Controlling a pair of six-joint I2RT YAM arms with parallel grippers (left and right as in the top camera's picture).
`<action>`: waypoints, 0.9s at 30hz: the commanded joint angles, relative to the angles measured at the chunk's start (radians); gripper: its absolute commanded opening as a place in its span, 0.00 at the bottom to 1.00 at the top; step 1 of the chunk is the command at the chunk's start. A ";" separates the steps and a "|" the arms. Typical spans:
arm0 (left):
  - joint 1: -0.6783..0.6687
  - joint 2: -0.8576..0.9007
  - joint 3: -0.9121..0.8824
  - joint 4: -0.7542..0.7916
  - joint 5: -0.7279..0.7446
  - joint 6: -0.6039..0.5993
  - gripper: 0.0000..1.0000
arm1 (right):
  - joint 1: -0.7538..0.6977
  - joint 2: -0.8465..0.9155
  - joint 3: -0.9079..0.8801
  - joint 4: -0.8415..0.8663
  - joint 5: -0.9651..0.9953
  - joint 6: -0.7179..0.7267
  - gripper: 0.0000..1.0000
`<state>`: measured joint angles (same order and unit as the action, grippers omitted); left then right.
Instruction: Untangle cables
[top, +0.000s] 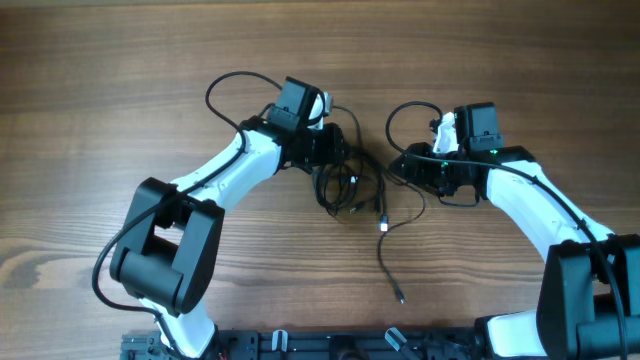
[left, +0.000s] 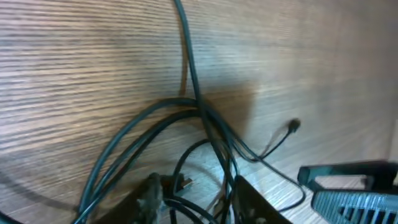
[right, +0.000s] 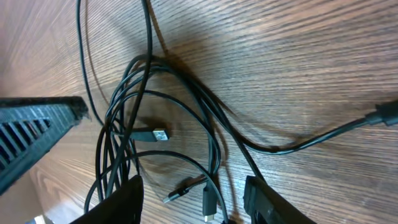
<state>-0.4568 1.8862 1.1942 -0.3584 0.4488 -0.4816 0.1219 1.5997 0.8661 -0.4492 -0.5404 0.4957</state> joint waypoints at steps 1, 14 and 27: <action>-0.014 0.012 0.003 -0.017 -0.008 0.002 0.33 | 0.005 -0.005 0.004 -0.002 -0.026 -0.025 0.54; -0.107 -0.020 0.012 -0.103 -0.095 0.039 0.04 | 0.006 -0.005 0.004 -0.039 -0.077 -0.101 0.52; -0.029 -0.145 0.038 -0.007 0.315 0.108 0.04 | 0.006 -0.004 0.004 0.100 -0.228 -0.154 0.59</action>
<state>-0.5018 1.7538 1.2167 -0.3729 0.7033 -0.3931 0.1219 1.5997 0.8661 -0.3534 -0.7902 0.3424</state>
